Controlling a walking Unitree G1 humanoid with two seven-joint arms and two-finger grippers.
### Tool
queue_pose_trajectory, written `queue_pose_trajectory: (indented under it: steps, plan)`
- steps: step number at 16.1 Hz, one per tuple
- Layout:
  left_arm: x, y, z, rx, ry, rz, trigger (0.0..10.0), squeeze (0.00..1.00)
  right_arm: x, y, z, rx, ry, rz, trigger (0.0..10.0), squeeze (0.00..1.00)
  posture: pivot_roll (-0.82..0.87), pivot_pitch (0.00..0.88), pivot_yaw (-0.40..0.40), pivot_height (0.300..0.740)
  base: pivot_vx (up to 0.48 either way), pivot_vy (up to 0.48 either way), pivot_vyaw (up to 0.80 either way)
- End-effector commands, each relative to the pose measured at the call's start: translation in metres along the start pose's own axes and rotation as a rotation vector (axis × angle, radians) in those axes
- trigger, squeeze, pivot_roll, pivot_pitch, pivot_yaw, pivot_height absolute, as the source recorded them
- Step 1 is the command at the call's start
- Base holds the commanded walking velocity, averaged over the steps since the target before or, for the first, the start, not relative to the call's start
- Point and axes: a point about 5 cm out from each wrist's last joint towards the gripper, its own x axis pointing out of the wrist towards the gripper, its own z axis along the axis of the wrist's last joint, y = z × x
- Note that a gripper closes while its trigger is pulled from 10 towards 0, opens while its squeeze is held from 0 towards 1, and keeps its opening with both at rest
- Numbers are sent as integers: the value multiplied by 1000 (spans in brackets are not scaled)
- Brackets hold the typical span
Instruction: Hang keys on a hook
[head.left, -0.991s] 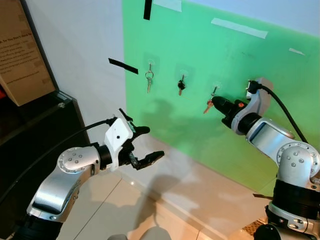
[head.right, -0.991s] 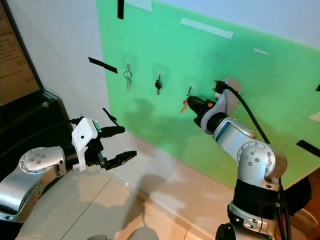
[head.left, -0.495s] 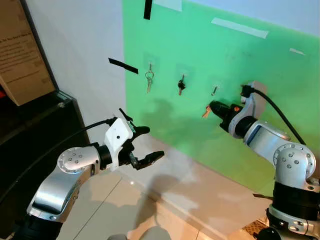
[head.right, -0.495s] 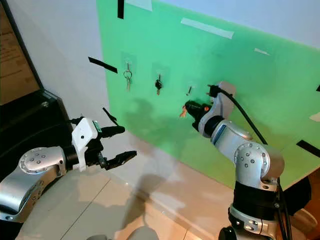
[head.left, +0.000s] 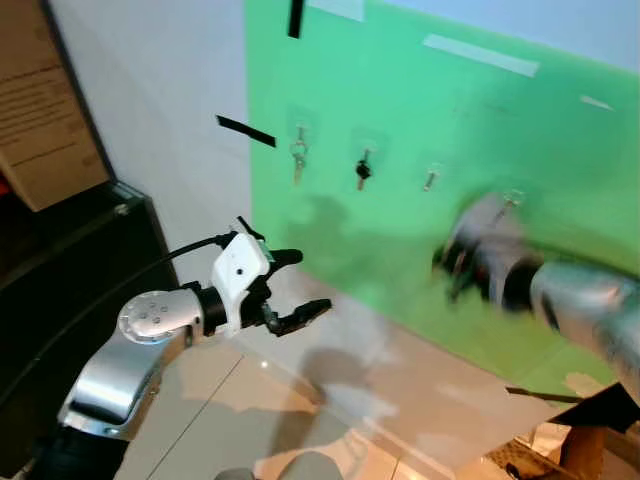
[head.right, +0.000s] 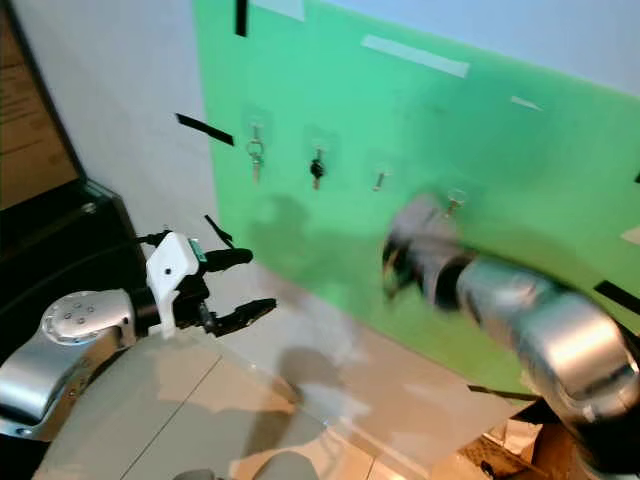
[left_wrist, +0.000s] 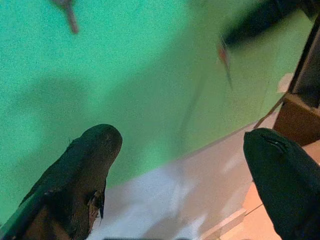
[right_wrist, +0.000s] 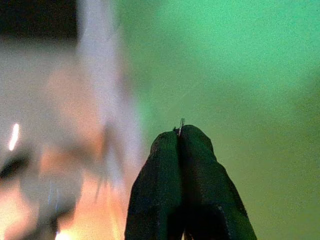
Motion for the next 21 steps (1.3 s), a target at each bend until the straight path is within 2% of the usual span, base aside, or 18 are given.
queue_pose_trajectory:
  steps: [1, 2, 3, 4, 6, 10, 11, 13, 16, 18, 19, 21]
  plan:
    - [3, 0, 1, 12, 2, -6, 10000, 0, -2, 15, -12, -94, 85, 111, 10000, 0, 13, 0, -98, 740, 0, 0, 0]
    - [3, 0, 1, 10, 0, -5, 10000, 0, -2, 18, -12, -52, 63, 151, 10000, 0, 13, 0, -100, 740, 0, 0, 0]
    - [3, 0, 0, 8, 0, -5, 10000, 0, -1, 15, -13, -33, 54, 138, 10000, 0, 13, 0, -101, 740, 0, 0, 0]
    - [3, 0, 0, 8, 0, -4, 10000, 0, -1, 9, -17, -72, 86, 113, 10000, 0, 13, 0, -102, 740, 0, 0, 0]
    - [3, 0, 0, 6, 2, -3, 10000, 0, -5, 7, -9, -53, 24, 150, 10000, 0, 14, 0, -102, 740, 0, 0, 0]
    - [3, 0, -1, 5, 3, -4, 10000, 0, -8, 5, -4, -60, -17, 170, 10000, 0, 14, 0, -102, 740, 0, 0, 0]
    - [3, 0, -1, 5, 3, -5, 10000, 0, -9, 3, 1, -50, -51, 159, 10000, 0, 14, 0, -102, 740, 0, 0, 0]
    - [3, 0, -1, 7, 3, -9, 10000, 0, -12, -12, 15, 32, -152, 87, 10000, 0, 14, 0, -103, 740, 0, 0, 0]
    - [4, -1, 0, 12, 1, -18, 10000, 0, -17, -25, 24, 93, -202, 45, 10000, 0, 10, 0, -111, 740, 0, 0, 0]
    - [6, -2, 1, 16, -3, -25, 10000, 0, -21, -29, 29, 96, -214, 35, 10000, 0, 5, 0, -121, 740, 0, 0, 0]
    - [8, -3, 2, 23, -7, -44, 10000, 0, -26, -35, 40, 79, -237, 8, 10000, 0, 3, 0, -123, 740, 0, 0, 0]
    - [9, -4, 3, 28, -8, -59, 10000, 0, -29, -39, 48, 59, -248, -10, 10000, 0, 2, 0, -121, 740, 0, 0, 0]
